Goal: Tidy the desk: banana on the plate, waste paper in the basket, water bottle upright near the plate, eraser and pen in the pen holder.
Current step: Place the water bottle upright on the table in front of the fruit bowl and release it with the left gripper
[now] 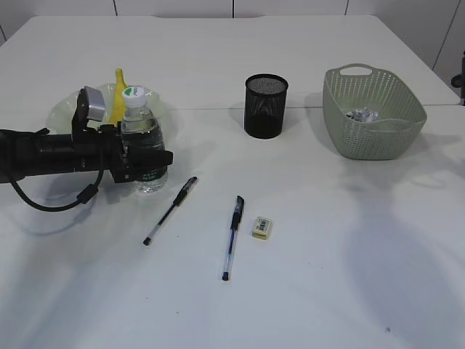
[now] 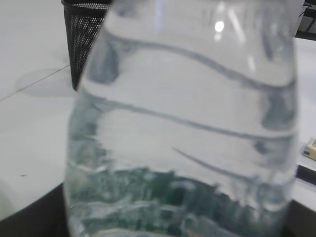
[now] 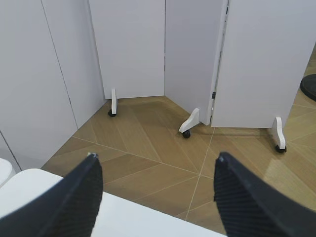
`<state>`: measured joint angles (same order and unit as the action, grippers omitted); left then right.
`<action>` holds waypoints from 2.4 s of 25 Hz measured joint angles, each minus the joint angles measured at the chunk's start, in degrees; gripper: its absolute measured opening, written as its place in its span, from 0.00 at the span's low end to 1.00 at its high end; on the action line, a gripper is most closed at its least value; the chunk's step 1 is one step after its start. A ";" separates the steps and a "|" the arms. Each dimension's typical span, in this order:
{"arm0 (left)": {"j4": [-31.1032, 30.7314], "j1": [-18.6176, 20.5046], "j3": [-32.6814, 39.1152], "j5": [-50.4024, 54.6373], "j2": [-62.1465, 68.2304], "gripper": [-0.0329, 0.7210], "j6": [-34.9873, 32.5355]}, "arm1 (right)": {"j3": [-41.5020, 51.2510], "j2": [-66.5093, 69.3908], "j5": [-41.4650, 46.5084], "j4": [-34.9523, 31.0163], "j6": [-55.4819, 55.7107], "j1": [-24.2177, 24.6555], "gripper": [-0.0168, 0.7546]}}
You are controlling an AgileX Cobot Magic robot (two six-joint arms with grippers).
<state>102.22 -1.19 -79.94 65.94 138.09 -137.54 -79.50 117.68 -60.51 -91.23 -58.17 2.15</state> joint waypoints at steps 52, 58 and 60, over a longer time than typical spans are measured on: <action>-0.40 0.00 0.12 -2.09 -16.50 0.74 6.71 | 0.00 0.00 -0.10 -6.58 -11.78 0.00 0.71; -0.54 0.00 0.12 -4.51 -20.06 0.74 6.71 | 0.00 0.00 -0.10 -7.91 -19.90 -0.49 0.71; -0.54 0.00 0.15 -6.30 -21.68 0.74 6.81 | 0.00 0.00 -0.10 -7.91 -22.59 -1.55 0.71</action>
<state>101.69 -1.19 -79.79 59.63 116.41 -130.73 -79.50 117.68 -60.61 -99.14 -80.77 0.60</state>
